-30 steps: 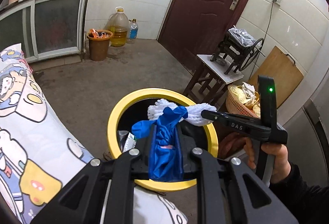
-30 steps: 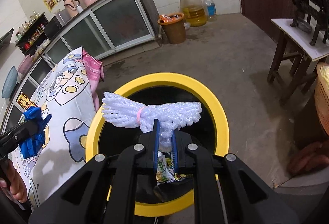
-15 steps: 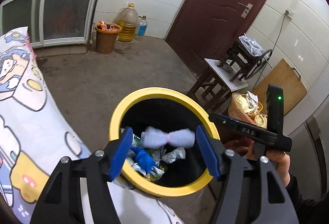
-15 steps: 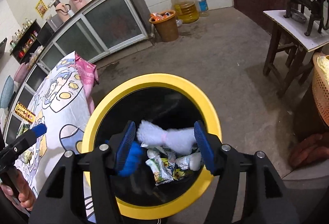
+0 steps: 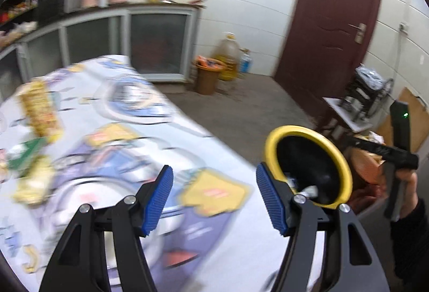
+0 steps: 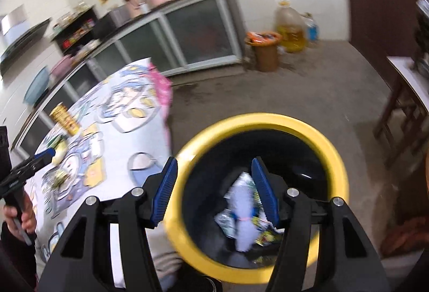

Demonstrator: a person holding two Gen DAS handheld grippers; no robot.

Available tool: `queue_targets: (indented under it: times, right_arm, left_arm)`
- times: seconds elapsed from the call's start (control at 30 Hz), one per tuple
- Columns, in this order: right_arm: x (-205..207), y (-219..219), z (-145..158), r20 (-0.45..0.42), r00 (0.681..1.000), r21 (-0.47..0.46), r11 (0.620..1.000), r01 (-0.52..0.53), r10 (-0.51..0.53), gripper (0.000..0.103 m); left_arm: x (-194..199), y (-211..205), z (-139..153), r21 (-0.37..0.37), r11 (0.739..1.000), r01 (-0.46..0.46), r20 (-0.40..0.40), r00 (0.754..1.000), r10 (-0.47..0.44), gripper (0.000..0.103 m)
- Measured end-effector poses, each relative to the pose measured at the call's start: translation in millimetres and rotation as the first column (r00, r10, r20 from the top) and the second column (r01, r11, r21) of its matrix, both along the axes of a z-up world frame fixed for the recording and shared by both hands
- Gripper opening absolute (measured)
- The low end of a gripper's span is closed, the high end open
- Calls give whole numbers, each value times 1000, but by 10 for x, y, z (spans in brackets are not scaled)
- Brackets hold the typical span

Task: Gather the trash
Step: 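Return both tools to the table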

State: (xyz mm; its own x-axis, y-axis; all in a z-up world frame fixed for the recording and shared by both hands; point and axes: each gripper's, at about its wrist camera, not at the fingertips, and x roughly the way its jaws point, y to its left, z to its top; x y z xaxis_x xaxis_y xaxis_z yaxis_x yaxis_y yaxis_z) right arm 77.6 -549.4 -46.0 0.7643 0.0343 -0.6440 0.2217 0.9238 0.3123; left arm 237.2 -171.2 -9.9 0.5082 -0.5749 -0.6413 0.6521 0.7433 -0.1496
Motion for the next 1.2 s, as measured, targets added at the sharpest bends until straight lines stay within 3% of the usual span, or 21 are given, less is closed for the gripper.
queue_targets:
  times: [0.2, 0.3, 0.43, 0.63, 0.7, 0.83, 0.93, 1.03, 1.1, 1.2]
  right_arm:
    - [525, 737, 136, 14, 980, -32, 980, -197, 197, 57]
    - [684, 959, 175, 21, 967, -30, 967, -252, 253, 66]
    - [1060, 1494, 282, 40, 926, -27, 927, -375, 375, 78]
    - [1628, 2039, 457, 78, 862, 5, 865, -503, 501, 90]
    - [1859, 2215, 489, 85, 841, 40, 842, -539, 534, 90]
    - [2165, 2533, 537, 98, 800, 17, 803, -595, 591, 90]
    - [2425, 2757, 559, 93, 779, 13, 782, -623, 620, 90]
    - [2647, 2864, 551, 92, 762, 45, 762, -646, 641, 90]
    - [2786, 2935, 536, 89, 755, 59, 754, -655, 649, 90]
    - [2971, 3020, 500, 77, 755, 69, 752, -656, 652, 90]
  left_arm:
    - [66, 991, 127, 15, 990, -140, 58, 989, 138, 73]
    - [130, 1359, 130, 7, 975, -222, 41, 974, 222, 81]
    - [252, 1685, 72, 6, 948, -317, 6, 948, 317, 90]
    - [532, 1893, -7, -88, 932, -352, -115, 933, 341, 94]
    - [654, 1951, -52, -124, 922, -368, -175, 922, 344, 94]
    - [886, 2053, -110, -221, 891, -396, -299, 897, 325, 94]
    - [1040, 2117, -169, -297, 861, -413, -389, 876, 286, 94]
    - [1212, 2210, -251, -375, 811, -449, -483, 841, 243, 94]
    - [1332, 2306, -317, -444, 752, -488, -555, 808, 197, 94]
    - [1485, 2424, -390, -488, 688, -537, -607, 776, 174, 94]
